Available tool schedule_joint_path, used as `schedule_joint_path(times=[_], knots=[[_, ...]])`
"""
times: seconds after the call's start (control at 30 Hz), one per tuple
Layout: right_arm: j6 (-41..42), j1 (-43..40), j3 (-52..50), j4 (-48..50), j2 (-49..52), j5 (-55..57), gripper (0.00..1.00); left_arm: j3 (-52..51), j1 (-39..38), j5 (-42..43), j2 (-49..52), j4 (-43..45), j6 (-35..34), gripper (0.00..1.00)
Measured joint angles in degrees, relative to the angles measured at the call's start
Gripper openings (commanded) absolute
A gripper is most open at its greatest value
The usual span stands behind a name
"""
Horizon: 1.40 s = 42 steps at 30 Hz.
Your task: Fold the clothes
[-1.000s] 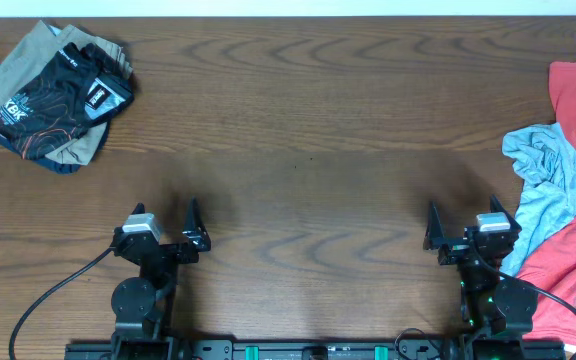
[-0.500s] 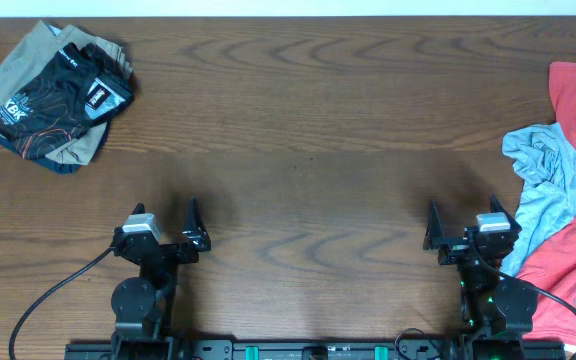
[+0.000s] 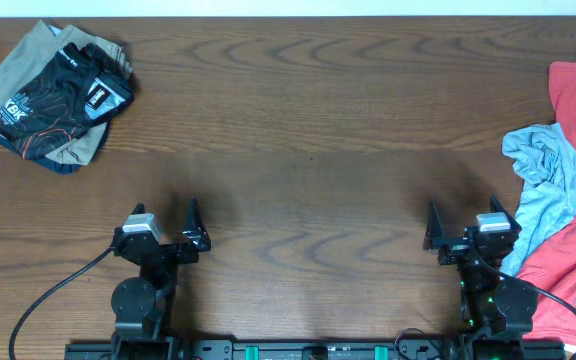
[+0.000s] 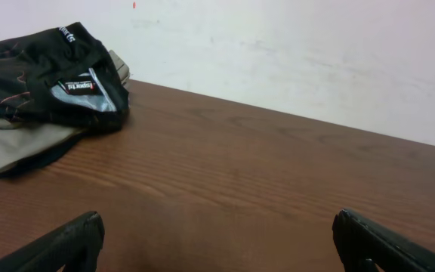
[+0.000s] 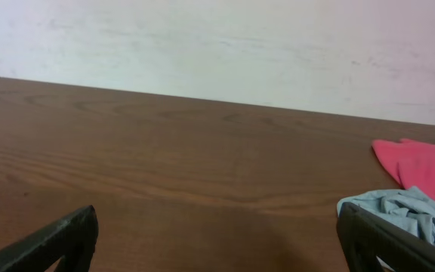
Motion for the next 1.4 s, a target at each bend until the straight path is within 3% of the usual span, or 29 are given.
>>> schedule_joint_path(times=[0.5, 0.9, 1.13, 1.4], knots=[[0.2, 0.0, 0.0, 0.0, 0.0, 0.0, 0.99, 0.0, 0.0, 0.0, 0.0, 0.1, 0.0, 0.98], [13.7, 0.0, 0.7, -1.8, 0.1, -0.7, 0.99, 1.4, 0.0, 0.0, 1.4, -1.9, -4.7, 0.98], [13.7, 0.0, 8.3, -12.0, 4.9, -0.3, 0.99, 12.2, 0.0, 0.0, 13.8, -7.5, -4.8, 0.98], [13.7, 0.0, 21.9, -24.0, 19.9, 0.3, 0.99, 28.9, 0.0, 0.0, 32.7, -17.7, -4.7, 0.98]])
